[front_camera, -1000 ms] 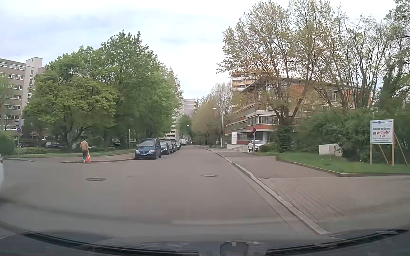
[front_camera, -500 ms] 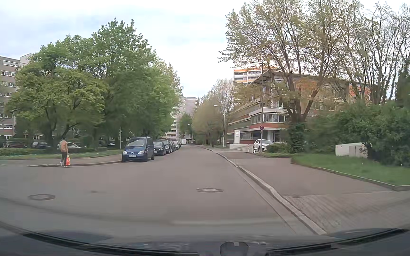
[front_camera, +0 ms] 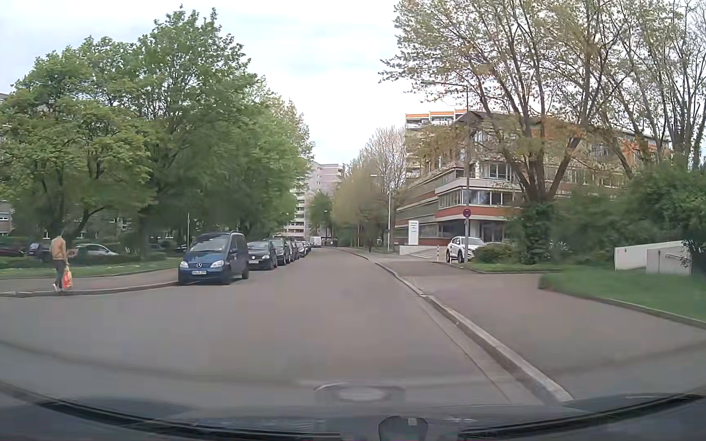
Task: Follow the waypoints while adhering to traffic rules and regulations
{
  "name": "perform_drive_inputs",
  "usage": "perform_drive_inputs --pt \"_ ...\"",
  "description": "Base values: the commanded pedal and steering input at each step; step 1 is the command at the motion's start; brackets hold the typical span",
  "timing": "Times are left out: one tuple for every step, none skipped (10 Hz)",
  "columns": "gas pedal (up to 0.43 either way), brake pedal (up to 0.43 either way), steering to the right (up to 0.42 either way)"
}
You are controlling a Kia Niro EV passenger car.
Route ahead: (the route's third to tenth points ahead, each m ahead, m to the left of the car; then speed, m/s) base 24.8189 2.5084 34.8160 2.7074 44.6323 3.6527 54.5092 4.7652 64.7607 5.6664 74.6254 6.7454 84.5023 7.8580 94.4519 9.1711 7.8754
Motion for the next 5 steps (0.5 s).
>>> perform_drive_inputs --pt "0.047 0.000 -0.004" --pt "0.039 0.000 -0.004" --pt "0.039 0.000 -0.004" --pt "0.039 0.000 -0.004" --pt "0.039 0.000 -0.005"
